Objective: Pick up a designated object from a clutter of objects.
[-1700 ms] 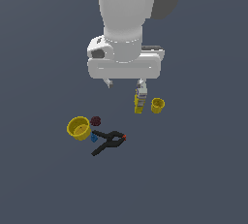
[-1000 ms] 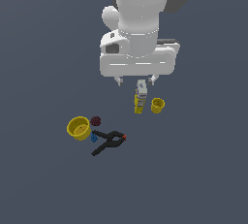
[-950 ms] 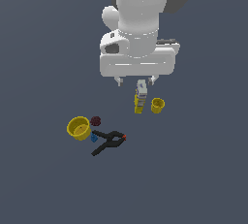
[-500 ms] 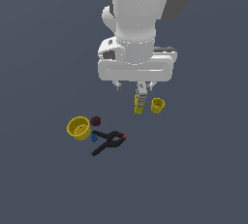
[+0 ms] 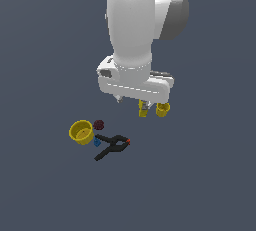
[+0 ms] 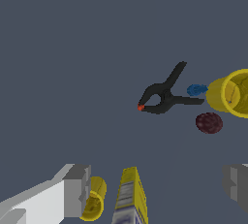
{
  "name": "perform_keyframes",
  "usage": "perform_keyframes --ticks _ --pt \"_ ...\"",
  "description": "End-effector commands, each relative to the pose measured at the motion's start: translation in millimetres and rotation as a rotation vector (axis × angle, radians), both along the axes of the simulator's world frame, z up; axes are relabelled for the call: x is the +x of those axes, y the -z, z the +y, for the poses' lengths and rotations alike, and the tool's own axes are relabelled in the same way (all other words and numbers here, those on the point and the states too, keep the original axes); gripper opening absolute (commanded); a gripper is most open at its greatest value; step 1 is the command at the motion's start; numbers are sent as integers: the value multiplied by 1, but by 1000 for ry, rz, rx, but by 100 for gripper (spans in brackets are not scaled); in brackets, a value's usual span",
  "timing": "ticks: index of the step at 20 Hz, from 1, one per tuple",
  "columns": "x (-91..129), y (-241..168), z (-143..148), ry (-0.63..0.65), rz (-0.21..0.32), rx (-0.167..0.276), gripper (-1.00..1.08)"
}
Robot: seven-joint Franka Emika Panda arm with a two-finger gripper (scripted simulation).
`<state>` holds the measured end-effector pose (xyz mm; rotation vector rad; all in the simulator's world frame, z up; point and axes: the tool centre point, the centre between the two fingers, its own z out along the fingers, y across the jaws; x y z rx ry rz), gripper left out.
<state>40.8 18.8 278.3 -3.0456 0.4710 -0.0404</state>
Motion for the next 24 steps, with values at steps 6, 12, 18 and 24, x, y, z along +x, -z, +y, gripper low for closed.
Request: perform_keyframes --ticks 6,12,18,24 --pt "15 41 -15 232 20 10 100" --pt "25 74 -29 417 36 12 100" --pt "33 109 -43 603 48 8 100" --pt "37 144 -58 787 58 -1 100"
